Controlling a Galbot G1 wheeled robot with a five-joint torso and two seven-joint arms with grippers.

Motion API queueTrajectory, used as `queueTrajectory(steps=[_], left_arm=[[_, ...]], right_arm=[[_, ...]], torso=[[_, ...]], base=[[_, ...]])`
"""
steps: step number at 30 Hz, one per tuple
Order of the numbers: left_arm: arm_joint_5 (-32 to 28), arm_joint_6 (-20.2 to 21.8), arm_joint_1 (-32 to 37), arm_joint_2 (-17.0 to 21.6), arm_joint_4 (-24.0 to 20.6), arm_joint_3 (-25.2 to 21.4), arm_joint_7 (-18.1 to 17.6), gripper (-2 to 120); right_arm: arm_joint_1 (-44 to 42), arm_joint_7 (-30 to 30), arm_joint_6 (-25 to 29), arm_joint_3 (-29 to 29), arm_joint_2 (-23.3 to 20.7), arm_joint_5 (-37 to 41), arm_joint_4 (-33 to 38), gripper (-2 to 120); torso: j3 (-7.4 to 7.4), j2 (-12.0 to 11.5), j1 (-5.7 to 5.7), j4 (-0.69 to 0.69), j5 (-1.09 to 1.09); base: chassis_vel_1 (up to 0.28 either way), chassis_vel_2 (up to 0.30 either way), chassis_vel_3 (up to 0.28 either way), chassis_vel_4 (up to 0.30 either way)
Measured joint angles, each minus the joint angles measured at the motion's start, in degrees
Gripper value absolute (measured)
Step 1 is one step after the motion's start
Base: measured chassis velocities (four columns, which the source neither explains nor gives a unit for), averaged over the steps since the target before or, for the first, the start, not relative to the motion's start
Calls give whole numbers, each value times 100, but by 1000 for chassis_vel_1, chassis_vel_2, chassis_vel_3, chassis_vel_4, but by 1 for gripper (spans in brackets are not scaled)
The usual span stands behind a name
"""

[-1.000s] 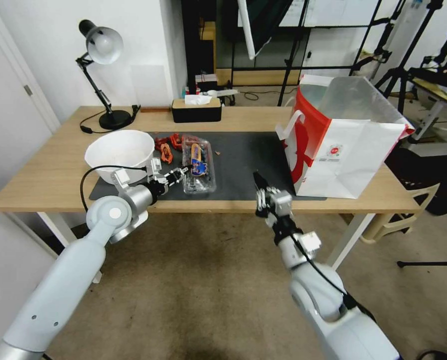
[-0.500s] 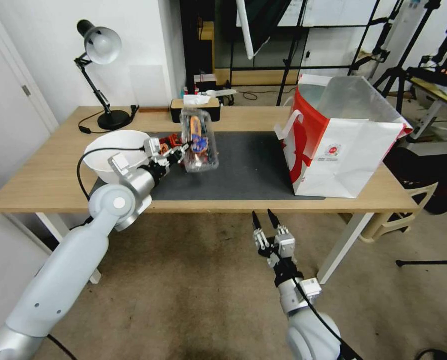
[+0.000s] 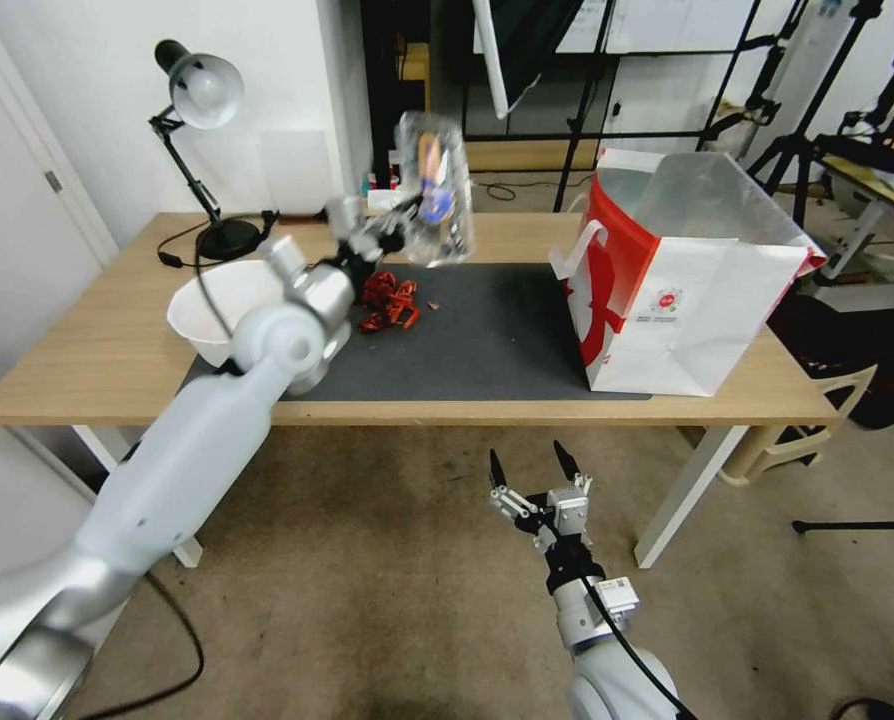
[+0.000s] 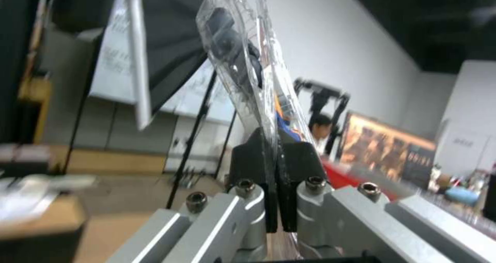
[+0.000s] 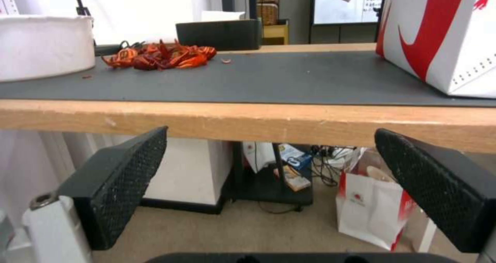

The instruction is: Close the takeout container lid, then place the container into the takeout bag.

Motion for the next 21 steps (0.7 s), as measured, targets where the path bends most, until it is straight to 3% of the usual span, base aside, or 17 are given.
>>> queueTrajectory(steps=[13, 21], left_arm=[[41, -204, -1197, -1248, 968, 613, 115, 0], [419, -396, -1629, -1901, 1554, 1333, 263, 0]], right_arm=[[-61, 2, 10, 29, 87, -237, -22, 100], [-27, -20, 12, 29, 197, -235, -73, 100]], torso=[[-1, 0, 0, 1, 0], [-1, 0, 0, 0, 0]], base=[[0, 0, 0, 0], [0, 0, 0, 0]])
